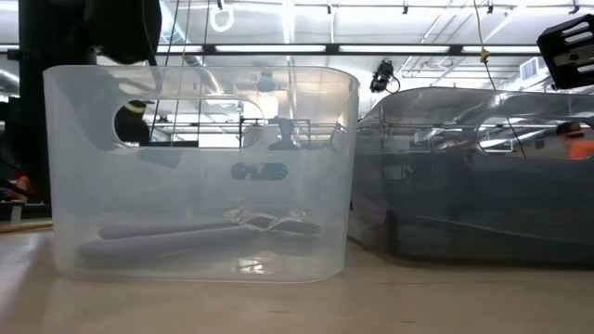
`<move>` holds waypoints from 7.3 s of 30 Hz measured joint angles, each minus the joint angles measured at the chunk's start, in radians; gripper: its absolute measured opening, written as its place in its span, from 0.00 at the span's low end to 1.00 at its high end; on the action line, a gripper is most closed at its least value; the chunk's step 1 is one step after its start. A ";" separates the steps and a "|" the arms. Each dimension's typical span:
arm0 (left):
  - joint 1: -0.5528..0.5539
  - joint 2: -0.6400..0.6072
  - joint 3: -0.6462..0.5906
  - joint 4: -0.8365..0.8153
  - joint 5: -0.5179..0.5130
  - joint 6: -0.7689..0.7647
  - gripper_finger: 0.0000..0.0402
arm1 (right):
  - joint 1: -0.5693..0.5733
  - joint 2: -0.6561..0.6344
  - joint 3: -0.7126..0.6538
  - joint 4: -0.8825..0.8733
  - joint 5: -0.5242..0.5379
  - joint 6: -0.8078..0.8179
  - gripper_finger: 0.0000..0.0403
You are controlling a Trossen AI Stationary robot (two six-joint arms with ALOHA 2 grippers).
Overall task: Sort silverware by color (type)
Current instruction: Put the gold spoon into the right transparent bin
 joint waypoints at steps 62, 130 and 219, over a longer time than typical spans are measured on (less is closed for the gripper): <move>0.177 -0.181 -0.112 0.202 -0.109 0.230 0.02 | 0.013 0.000 -0.001 -0.005 -0.011 0.008 0.25; 0.133 -0.138 0.070 1.590 -0.084 1.802 0.03 | -0.504 0.000 0.092 0.737 0.013 -0.326 0.48; -0.020 -0.126 0.070 0.962 -0.133 1.549 0.40 | -0.496 -0.115 0.302 -0.515 -0.229 0.670 0.08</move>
